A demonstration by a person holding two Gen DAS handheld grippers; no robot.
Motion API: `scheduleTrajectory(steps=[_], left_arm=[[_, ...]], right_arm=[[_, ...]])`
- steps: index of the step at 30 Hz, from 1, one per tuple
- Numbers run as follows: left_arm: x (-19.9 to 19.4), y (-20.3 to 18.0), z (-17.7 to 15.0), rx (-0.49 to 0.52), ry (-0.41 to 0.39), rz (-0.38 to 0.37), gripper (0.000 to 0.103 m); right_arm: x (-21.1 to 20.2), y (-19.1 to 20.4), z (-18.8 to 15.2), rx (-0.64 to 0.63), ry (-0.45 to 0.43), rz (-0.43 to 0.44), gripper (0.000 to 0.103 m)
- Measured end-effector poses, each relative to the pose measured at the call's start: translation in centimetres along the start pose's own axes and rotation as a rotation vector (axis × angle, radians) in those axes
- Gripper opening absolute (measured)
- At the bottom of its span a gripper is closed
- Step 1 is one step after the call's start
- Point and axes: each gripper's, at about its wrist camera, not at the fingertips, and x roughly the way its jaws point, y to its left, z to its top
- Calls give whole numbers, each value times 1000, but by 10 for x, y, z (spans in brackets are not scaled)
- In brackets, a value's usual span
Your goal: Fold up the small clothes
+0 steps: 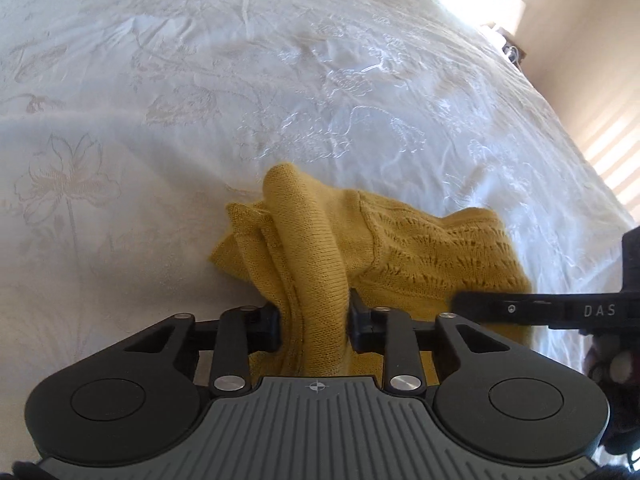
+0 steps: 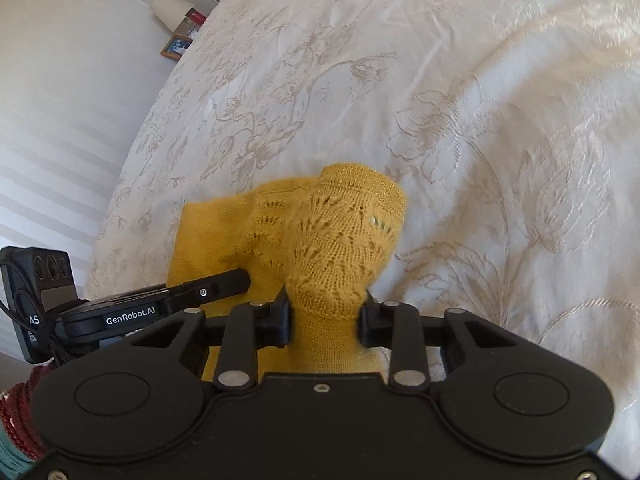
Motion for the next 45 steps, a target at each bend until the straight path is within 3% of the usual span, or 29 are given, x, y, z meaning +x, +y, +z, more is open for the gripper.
scheduleTrajectory(steps=[2, 6, 15, 19, 23, 28, 30, 31, 33, 34, 36, 39, 45], left_arm=[[-15, -8, -1, 2, -31, -6, 22], [-57, -30, -4, 37, -103, -31, 22], [-145, -96, -31, 173, -244, -99, 22], [-172, -126, -57, 225, -241, -132, 22], [-192, -145, -88, 213, -198, -183, 22], [-186, -149, -113, 177, -142, -216, 23], [-164, -141, -117, 173, -136, -165, 26], [-151, -135, -118, 183, -138, -103, 29], [-115, -120, -120, 229, -96, 94, 30], [-100, -110, -120, 233, -70, 159, 30], [-85, -89, -119, 187, -16, 224, 30], [-94, -73, -124, 112, -11, 225, 30], [-117, -96, -166, 152, 46, 107, 43]], right_arm=[[-14, 16, -3, -35, -34, -1, 38], [-49, 50, -13, -123, -87, -9, 37], [-141, 100, -54, -172, -227, -11, 37], [-174, 116, -80, -182, -225, -8, 37], [-198, 124, -111, -165, -182, 6, 37], [-207, 109, -135, -121, -136, 7, 37], [-198, 88, -139, -98, -122, -58, 41], [-190, 76, -140, -98, -129, -141, 47], [-173, 54, -142, -130, -124, -344, 53], [-167, 45, -142, -133, -109, -406, 53], [-163, 33, -145, -115, -97, -435, 55], [-165, 32, -159, -112, -96, -415, 74], [-154, 38, -194, -109, -8, -367, 75]])
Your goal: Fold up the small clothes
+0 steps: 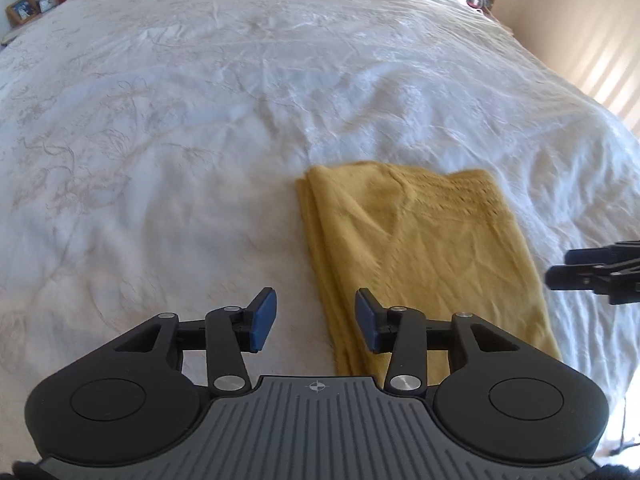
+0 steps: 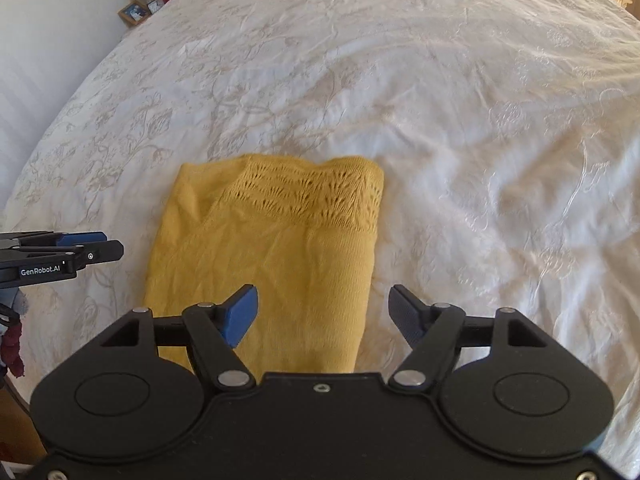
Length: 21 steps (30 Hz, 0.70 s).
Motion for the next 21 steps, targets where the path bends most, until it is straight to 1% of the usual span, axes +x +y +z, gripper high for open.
scheduleTrajectory(steps=[2, 4, 6, 10, 11, 12, 13, 15, 17, 20, 21], left_arm=[[-2, -12, -17, 5, 30, -39, 43], [-3, -23, -28, 22, 32, -63, 43], [1, -35, -38, 77, 42, -64, 43], [15, -50, -52, 204, 79, -32, 43], [19, -48, -55, 235, 88, 0, 43], [23, -45, -57, 249, 97, 47, 43], [28, -38, -57, 241, 110, 86, 45], [39, -15, -54, 160, 155, 146, 44], [43, 3, -52, 132, 181, 193, 44], [32, 17, -43, 101, 180, 197, 44], [24, 20, -38, 87, 160, 186, 44]], right_arm=[[1, 7, -11, 1, 18, 28, 75], [3, 14, -20, -20, 35, 40, 75], [6, 20, -26, -39, 56, 42, 75], [8, 22, -34, -6, 74, 57, 75], [8, 22, -35, -2, 74, 55, 75], [7, 22, -35, -1, 73, 51, 75], [6, 22, -35, 1, 72, 49, 75], [5, 21, -35, 5, 67, 45, 75], [3, 21, -35, 4, 57, 40, 75], [1, 21, -29, 1, 31, 29, 77], [0, 20, -26, 1, 18, 23, 82]])
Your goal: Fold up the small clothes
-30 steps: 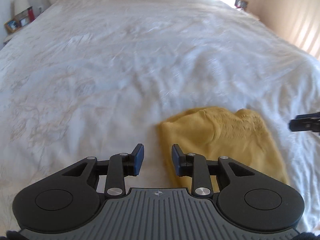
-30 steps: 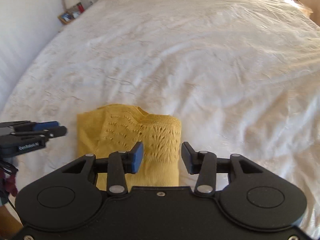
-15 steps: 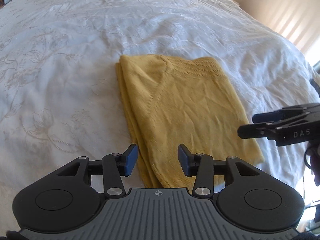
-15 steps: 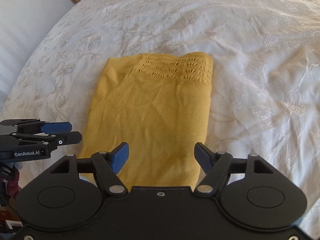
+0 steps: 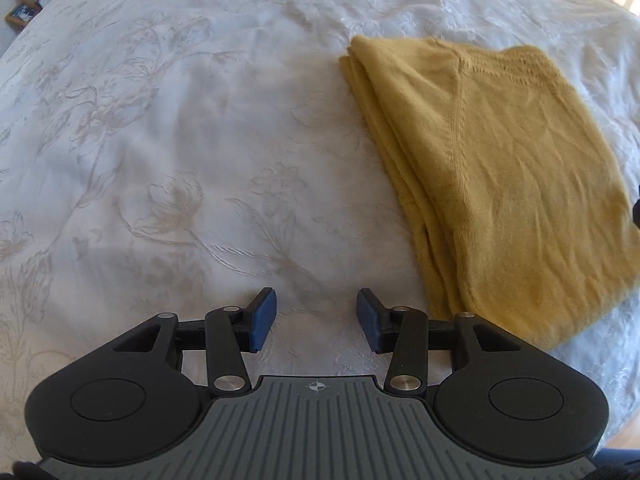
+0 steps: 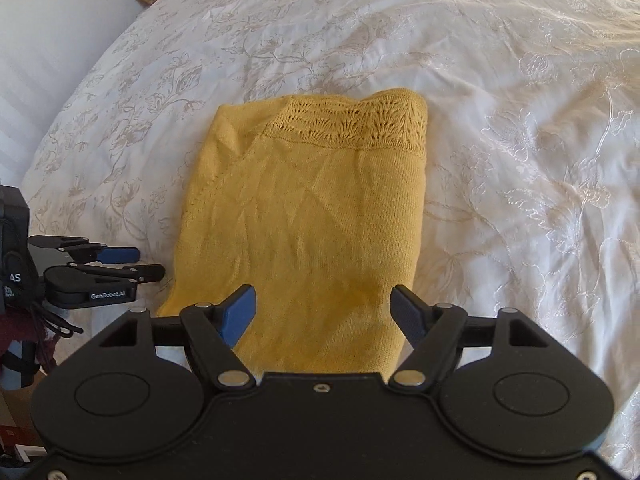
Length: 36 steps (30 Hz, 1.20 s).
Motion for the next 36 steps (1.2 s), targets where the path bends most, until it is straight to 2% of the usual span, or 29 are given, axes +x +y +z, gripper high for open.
scheduleTrajectory(steps=[4, 7, 9, 12, 14, 16, 21, 24, 26, 32, 36], left_arm=[[-31, 6, 18, -54, -119, -56, 46], [-40, -7, 41, -78, -188, -110, 59], [-37, -19, 54, -70, -215, -129, 63], [-20, -37, 72, -39, -201, -134, 65], [-7, -46, 83, -37, -186, -126, 73], [5, -46, 90, -34, -170, -108, 77], [35, -36, 112, -32, -121, -46, 78], [54, -22, 124, -57, -93, -13, 93], [66, -12, 131, -73, -72, -17, 103], [81, -2, 139, -54, -60, -56, 103], [80, 3, 147, -77, -59, -68, 103]], right_arm=[[1, -5, 14, 1, -45, -28, 99], [9, -8, 27, -11, -48, -71, 103], [17, -12, 36, -10, -36, -105, 103], [30, -21, 50, 5, -16, -139, 103], [37, -26, 59, 18, -10, -150, 103], [44, -31, 67, 30, -9, -156, 103], [73, -44, 85, 42, 41, -177, 103], [90, -52, 92, 71, 72, -172, 103], [98, -57, 95, 91, 85, -158, 103], [115, -65, 100, 133, 80, -143, 103], [119, -67, 105, 144, 81, -149, 103]])
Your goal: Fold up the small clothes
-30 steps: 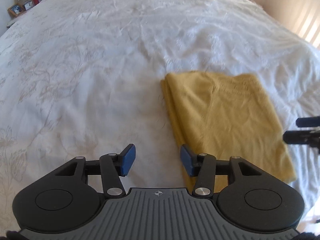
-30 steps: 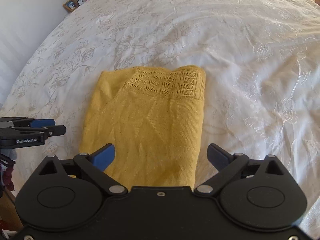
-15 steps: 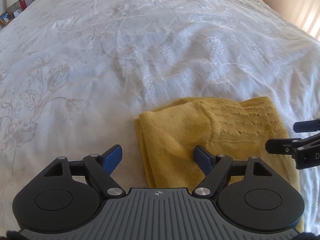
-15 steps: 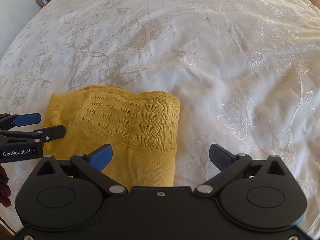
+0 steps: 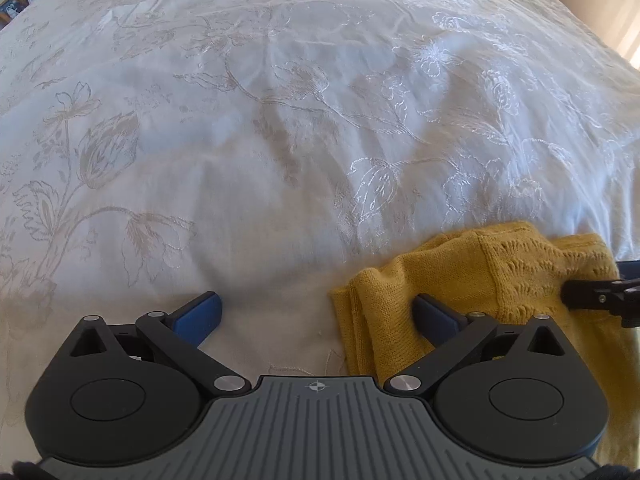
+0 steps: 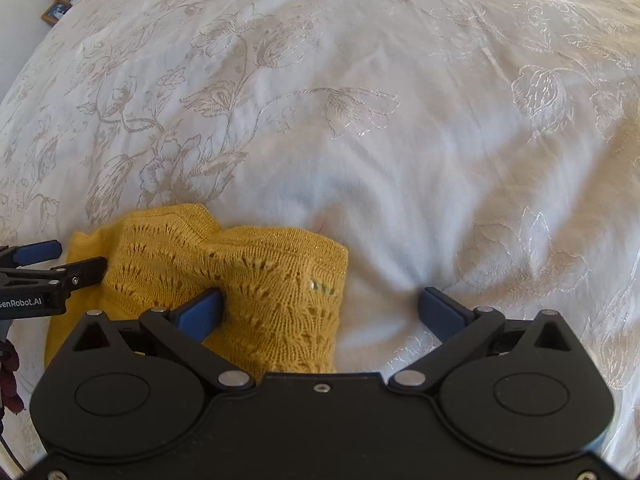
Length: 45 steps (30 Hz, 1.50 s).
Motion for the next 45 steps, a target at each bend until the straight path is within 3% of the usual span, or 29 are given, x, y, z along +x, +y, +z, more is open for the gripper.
scheduleTrajectory(steps=[4, 9, 12, 15, 18, 22, 25, 36, 39, 45], left_arm=[[-23, -1, 6, -19, -45, -2, 102], [-47, -23, 7, -14, -87, -88, 102], [-39, -41, 2, 32, -67, -94, 102], [-12, -46, -5, 87, -6, -24, 103], [-4, -31, -6, 8, 24, -76, 103], [-35, -27, -8, 17, -36, -67, 102], [-67, -25, -18, 17, -82, -101, 102], [-143, -32, -57, -24, -165, -137, 101], [-157, -34, -68, -44, -176, -111, 101], [-184, -42, -84, -69, -209, 56, 100]], right_arm=[[-10, -2, -3, 19, -25, 11, 103], [-40, -9, -16, 80, -92, 23, 103], [-57, -13, -26, 104, -111, 25, 103], [-75, -14, -35, 106, -135, 17, 103], [-90, -7, -42, 89, -156, 5, 103], [-109, 2, -55, 50, -191, -20, 103], [-119, 12, -65, 21, -215, -37, 103], [-154, 54, -111, -61, -300, 0, 102], [-166, 60, -123, -70, -341, 21, 102], [-181, 68, -143, -112, -367, 11, 102]])
